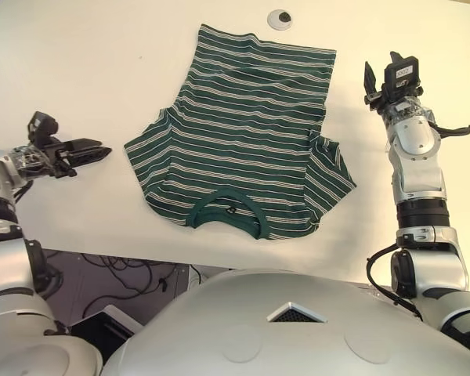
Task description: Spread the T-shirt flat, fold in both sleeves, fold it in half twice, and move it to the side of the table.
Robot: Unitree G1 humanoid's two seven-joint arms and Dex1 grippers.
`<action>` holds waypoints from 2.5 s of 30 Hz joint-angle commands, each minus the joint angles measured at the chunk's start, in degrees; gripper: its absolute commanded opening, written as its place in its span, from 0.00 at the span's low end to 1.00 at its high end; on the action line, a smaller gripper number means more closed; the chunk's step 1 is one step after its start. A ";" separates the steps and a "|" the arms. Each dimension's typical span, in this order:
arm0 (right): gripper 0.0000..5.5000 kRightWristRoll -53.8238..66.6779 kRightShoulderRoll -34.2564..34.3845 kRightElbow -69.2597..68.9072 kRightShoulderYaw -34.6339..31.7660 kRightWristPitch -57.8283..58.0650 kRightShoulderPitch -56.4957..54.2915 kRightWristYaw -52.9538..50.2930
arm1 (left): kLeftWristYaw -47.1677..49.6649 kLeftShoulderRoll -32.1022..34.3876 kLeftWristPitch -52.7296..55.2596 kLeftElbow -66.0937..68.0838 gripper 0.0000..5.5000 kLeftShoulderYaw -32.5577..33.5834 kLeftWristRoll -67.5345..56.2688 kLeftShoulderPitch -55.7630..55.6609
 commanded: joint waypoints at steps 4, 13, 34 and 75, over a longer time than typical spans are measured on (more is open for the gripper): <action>0.42 -0.77 0.81 -0.21 0.63 2.08 -1.12 1.10 | 2.34 -3.66 7.47 -9.06 0.36 -1.32 -0.55 8.60; 0.42 -1.41 1.00 0.48 1.43 2.14 -1.21 1.96 | 3.53 -5.33 7.26 -12.59 0.11 -1.94 -1.55 12.23; 0.42 0.73 -0.34 1.29 -2.13 3.41 -3.11 4.41 | 9.74 -11.88 27.35 -49.21 0.00 -0.83 -17.24 12.84; 0.42 44.21 -16.83 -42.07 -19.09 79.41 29.39 31.24 | 43.48 -26.71 14.94 -62.61 0.52 5.71 -17.46 7.02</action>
